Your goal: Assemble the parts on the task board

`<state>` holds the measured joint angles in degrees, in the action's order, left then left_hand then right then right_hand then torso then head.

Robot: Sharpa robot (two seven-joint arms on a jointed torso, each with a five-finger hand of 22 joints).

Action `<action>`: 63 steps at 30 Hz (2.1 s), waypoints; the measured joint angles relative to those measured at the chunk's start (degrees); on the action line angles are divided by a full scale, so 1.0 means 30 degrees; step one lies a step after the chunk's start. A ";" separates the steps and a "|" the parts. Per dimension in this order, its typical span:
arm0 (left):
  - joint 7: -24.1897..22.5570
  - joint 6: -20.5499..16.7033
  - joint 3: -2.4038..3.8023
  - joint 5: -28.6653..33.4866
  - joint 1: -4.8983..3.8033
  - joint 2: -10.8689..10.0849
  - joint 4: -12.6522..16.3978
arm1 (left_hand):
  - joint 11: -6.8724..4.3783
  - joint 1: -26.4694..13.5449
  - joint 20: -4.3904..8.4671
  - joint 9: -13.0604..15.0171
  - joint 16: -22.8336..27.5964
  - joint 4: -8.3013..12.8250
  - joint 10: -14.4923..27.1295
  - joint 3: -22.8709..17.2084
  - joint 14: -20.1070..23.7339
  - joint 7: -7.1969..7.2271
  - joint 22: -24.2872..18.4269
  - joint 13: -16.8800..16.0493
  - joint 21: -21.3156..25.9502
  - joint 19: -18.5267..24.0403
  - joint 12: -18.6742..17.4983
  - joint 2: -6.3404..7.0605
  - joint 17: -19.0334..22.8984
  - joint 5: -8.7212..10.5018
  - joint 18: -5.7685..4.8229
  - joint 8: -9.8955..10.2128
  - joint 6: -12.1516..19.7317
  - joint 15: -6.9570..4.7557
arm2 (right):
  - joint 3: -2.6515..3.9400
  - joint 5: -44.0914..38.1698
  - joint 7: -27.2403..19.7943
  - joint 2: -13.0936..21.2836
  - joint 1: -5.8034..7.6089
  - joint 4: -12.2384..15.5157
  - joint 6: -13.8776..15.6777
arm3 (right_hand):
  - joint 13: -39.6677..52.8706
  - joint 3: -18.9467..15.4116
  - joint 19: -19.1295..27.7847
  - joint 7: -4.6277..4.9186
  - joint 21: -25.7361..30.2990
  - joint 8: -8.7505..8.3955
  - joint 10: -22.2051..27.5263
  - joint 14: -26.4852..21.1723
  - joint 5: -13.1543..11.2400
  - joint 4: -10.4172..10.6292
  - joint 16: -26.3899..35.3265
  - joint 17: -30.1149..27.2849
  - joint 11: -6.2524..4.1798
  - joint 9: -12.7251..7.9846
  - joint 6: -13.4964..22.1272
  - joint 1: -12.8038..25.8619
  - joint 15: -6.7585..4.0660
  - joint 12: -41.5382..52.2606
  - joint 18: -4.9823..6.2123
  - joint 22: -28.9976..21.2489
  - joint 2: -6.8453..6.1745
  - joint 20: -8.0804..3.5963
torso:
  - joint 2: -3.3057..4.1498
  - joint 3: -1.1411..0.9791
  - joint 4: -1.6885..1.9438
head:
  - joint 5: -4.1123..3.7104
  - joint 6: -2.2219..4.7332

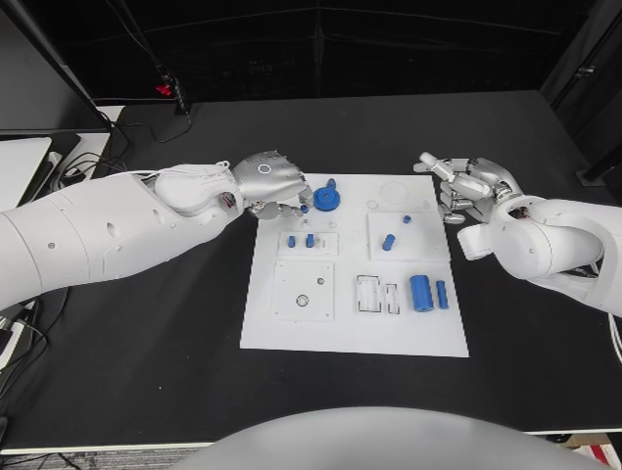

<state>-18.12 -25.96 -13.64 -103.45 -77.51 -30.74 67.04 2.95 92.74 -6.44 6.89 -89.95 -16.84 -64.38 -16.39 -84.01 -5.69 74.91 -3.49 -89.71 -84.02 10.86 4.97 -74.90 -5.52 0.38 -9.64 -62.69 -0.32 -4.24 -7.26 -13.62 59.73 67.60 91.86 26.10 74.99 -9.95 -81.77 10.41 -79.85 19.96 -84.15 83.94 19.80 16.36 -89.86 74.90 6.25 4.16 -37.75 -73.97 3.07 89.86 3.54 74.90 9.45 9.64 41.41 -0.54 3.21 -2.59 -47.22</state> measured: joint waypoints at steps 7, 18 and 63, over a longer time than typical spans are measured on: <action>0.0099 0.0583 0.0001 0.0014 0.0063 0.0196 -0.0279 | 0.0000 -0.0079 0.0000 0.0001 0.0000 0.0046 0.0000 -0.0045 0.0000 -0.0024 0.0000 0.0000 0.0000 0.0000 0.0000 -0.0006 0.0000 0.0004 0.0002 0.0071 -0.0029 0.0000 | 0.0000 0.0000 0.0007 0.0000 -0.0014 0.0005 -0.0001 | -0.0001 0.0000 0.0000 0.0000 0.0000 0.0000 0.0000 0.0000 0.0000 0.0000 0.0000 0.0000 0.0000 0.0001 0.0000 0.0000 0.0000 0.0000 -0.0001 0.0000 0.0000 0.0001 | 0.0002 -0.0009 -0.0020 | 0.0020 -0.0033; 0.0171 0.1413 0.0001 0.0021 0.0215 0.0463 -0.0699 | 0.0000 -0.0102 0.0000 0.0000 0.0000 0.0047 0.0001 -0.0152 0.0000 -0.0023 0.0000 0.0000 0.0000 0.0000 -0.0211 0.0019 0.0000 0.0007 0.0001 0.0216 -0.0030 0.0000 | 0.0000 0.0000 0.0013 -0.0001 -0.0018 0.0005 -0.0007 | -0.0001 0.0000 0.0000 0.0000 0.0000 -0.0001 0.0001 0.0000 0.0000 0.0000 0.0000 0.0000 -0.0001 0.0002 0.0000 0.0000 0.0000 0.0000 0.0000 0.0000 0.0000 0.0000 | 0.0004 -0.0015 -0.0020 | -0.0033 -0.0097; 0.0095 0.3290 0.0067 0.0137 0.0303 0.1319 -0.1480 | 0.0350 -0.0293 0.0000 -0.0057 0.0000 0.0021 0.0638 -0.0601 -0.0001 -0.0272 0.0000 -0.0002 0.0000 0.0000 -0.1151 0.0384 0.0000 0.0074 0.0002 0.0779 0.0590 0.0001 | 0.0001 -0.0002 0.0034 -0.0040 -0.0021 0.0014 -0.0033 | 0.0002 0.0001 -0.0001 0.0009 0.0000 0.0078 0.0001 0.0000 0.0000 0.0001 0.0000 0.0000 -0.0001 0.0004 0.0127 -0.0277 0.0000 0.0000 -0.0001 -0.0001 -0.0130 0.0001 | -0.0009 -0.0016 -0.0007 | -0.0104 -0.0216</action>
<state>-17.84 -16.09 -13.44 -103.04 -76.60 -26.78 62.60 4.00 91.86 -6.44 6.72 -89.95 -16.78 -62.47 -18.19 -84.01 -6.51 74.91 -3.50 -89.71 -84.02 7.41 6.12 -74.90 -5.30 0.39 -7.31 -60.92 -0.32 -4.23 -7.27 -13.52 59.61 67.54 91.90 26.01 75.00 -9.95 -81.77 10.43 -79.85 20.19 -84.14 83.94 19.80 16.36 -89.86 74.90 6.25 4.17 -37.37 -74.80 3.07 89.86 3.54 74.90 9.06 9.64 41.38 -0.59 3.19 -2.90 -47.87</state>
